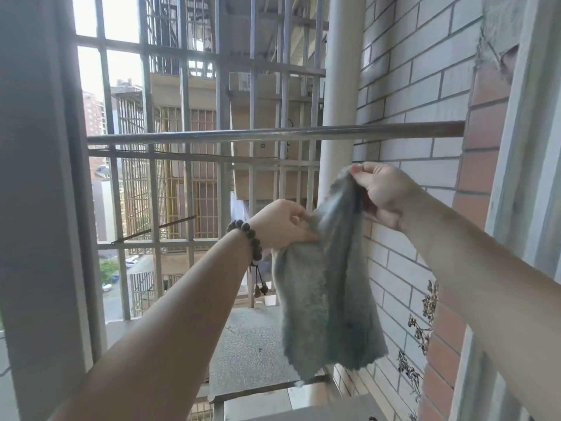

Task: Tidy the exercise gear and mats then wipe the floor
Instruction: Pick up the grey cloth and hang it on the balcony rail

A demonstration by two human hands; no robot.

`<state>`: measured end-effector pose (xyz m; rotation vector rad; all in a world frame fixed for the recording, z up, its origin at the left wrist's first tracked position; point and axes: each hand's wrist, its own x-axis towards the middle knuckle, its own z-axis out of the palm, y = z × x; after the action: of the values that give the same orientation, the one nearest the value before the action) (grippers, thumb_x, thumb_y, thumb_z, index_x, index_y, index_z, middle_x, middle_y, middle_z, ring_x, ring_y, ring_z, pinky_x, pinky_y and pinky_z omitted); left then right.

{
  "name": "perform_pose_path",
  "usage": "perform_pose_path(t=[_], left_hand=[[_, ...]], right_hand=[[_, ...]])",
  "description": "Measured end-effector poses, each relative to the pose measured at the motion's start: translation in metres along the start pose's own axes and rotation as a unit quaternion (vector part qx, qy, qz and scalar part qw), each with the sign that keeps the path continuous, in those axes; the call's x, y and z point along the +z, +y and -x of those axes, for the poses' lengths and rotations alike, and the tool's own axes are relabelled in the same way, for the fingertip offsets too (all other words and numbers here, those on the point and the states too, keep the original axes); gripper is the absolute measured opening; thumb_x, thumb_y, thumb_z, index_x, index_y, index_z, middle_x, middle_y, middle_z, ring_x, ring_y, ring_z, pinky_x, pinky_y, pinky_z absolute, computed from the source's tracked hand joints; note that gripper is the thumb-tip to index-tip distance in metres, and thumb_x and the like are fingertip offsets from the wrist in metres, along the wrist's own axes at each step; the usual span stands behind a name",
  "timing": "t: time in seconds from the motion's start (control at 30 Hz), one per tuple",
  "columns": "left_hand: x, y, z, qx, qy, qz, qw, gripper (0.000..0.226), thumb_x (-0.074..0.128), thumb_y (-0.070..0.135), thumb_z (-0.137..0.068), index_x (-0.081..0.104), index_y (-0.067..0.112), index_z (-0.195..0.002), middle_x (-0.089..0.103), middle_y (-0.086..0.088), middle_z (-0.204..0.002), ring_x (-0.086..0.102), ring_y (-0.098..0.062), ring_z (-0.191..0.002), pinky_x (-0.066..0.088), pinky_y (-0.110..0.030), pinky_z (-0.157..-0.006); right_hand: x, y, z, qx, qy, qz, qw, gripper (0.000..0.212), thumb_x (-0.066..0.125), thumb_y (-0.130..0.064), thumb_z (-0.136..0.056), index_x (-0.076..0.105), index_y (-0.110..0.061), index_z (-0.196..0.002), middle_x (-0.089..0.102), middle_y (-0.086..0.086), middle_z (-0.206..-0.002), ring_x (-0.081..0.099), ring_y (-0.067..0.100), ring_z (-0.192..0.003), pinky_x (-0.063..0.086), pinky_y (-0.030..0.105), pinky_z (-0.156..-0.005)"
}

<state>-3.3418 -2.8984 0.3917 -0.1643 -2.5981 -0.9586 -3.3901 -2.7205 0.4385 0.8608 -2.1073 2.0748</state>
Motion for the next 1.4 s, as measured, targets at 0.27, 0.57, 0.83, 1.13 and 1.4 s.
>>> perform_pose_path(t=[0.27, 0.57, 0.83, 1.13, 1.4], left_hand=[[-0.024, -0.02, -0.006, 0.015, -0.014, -0.082, 0.996, 0.015, 0.07, 0.029, -0.085, 0.066, 0.03, -0.071, 0.065, 0.011, -0.074, 0.057, 0.001, -0.063, 0.044, -0.008, -0.058], [-0.068, -0.018, -0.028, 0.012, 0.278, -0.117, 0.953, 0.016, 0.075, 0.03, -0.08, 0.069, 0.02, -0.068, 0.063, 0.002, -0.07, 0.058, -0.018, -0.066, 0.047, -0.024, -0.058], [-0.087, -0.011, -0.049, -0.086, 0.289, 0.335, 0.893, 0.013, 0.075, 0.004, -0.078, 0.066, 0.004, -0.088, 0.07, -0.021, -0.092, 0.072, -0.031, -0.076, 0.059, -0.036, -0.071], [-0.12, -0.001, -0.104, 0.125, 0.468, 0.235, 0.843, 0.007, 0.068, 0.021, -0.081, 0.074, 0.022, -0.078, 0.074, 0.001, -0.082, 0.071, -0.018, -0.084, 0.058, -0.043, -0.08], [-0.166, 0.029, -0.176, 0.086, 0.422, 0.047, 0.901, 0.017, 0.057, 0.012, -0.089, 0.066, 0.017, -0.075, 0.068, -0.01, -0.086, 0.065, -0.03, -0.088, 0.055, -0.036, -0.081]], right_hand=[[-0.038, -0.015, -0.009, -0.047, 0.038, 0.22, 0.974, 0.034, 0.062, -0.041, -0.087, 0.06, -0.008, -0.098, 0.057, 0.009, -0.098, 0.053, 0.022, -0.093, 0.043, 0.036, -0.084], [-0.06, -0.016, -0.001, -0.115, 0.158, 0.315, 0.929, 0.022, 0.056, -0.019, -0.095, 0.068, -0.009, -0.079, 0.067, 0.013, -0.088, 0.056, 0.026, -0.083, 0.037, 0.03, -0.068], [-0.056, -0.025, -0.022, -0.1, 0.207, 0.126, 0.965, 0.015, 0.059, -0.017, -0.094, 0.06, -0.012, -0.08, 0.058, 0.004, -0.075, 0.062, 0.02, -0.04, 0.052, 0.027, -0.04], [-0.039, -0.053, -0.078, -0.263, 0.318, 0.089, 0.906, 0.028, 0.06, -0.037, -0.089, 0.058, -0.02, -0.067, 0.067, 0.003, -0.065, 0.07, 0.024, -0.062, 0.057, 0.05, -0.069], [-0.046, -0.105, -0.159, -0.229, 0.308, 0.314, 0.868, 0.041, 0.048, -0.03, -0.097, 0.045, -0.008, -0.062, 0.058, 0.017, -0.079, 0.05, 0.03, -0.079, 0.031, 0.028, -0.064]])
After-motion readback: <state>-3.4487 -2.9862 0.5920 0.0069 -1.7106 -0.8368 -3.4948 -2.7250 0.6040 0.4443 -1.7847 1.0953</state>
